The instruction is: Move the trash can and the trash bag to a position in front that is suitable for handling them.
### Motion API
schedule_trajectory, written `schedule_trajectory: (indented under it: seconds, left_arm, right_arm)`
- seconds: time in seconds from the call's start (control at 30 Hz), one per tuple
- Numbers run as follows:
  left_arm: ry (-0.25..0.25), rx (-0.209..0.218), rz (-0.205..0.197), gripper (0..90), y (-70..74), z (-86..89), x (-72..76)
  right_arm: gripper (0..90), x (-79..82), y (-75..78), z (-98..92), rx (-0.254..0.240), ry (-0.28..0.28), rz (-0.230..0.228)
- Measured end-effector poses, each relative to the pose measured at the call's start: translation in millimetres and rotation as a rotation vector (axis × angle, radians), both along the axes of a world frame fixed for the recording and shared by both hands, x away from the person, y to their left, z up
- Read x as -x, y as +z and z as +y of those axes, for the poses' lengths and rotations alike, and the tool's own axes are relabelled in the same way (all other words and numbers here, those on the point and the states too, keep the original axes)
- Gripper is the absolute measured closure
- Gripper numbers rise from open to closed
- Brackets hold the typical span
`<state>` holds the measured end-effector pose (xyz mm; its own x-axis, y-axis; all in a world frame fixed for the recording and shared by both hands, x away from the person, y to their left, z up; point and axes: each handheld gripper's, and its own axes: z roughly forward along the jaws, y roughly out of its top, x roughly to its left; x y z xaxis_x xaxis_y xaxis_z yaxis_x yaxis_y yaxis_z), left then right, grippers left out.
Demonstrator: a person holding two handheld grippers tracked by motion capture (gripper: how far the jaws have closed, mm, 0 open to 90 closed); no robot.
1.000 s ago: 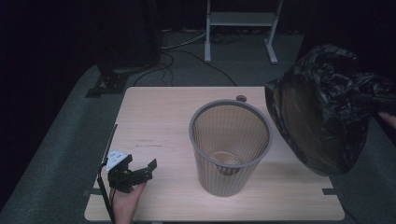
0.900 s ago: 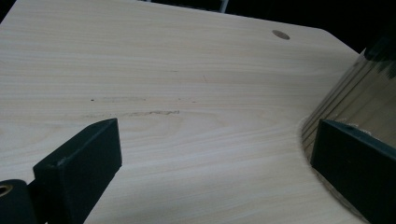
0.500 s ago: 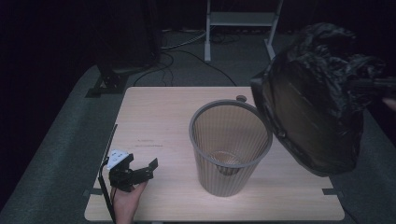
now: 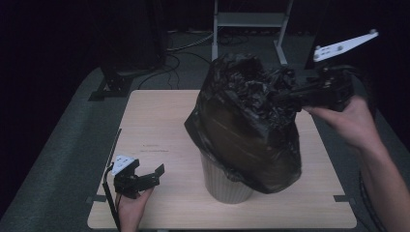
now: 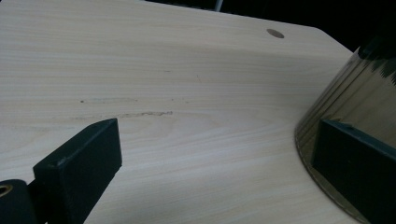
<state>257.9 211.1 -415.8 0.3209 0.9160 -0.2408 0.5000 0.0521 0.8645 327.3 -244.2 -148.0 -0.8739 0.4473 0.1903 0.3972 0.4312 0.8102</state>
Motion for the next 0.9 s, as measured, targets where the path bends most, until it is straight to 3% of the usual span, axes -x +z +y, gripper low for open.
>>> schedule_trajectory:
  seconds: [0.23,0.47,0.9]
  left_arm:
    - [0.002,0.009,-0.004,0.9,0.8,1.1,0.7]
    - [0.007,0.018,-0.007,0.9,1.9,3.8,1.6]
    - [0.004,0.025,-0.01,0.9,3.4,4.3,2.4]
  right_arm:
    - [89.5,-12.6,-16.6,29.2,0.098,-0.002,0.018]
    - [89.4,-16.6,-21.6,43.7,0.174,-0.01,0.016]
    - [89.4,-23.7,-37.2,54.9,0.24,-0.018,0.039]
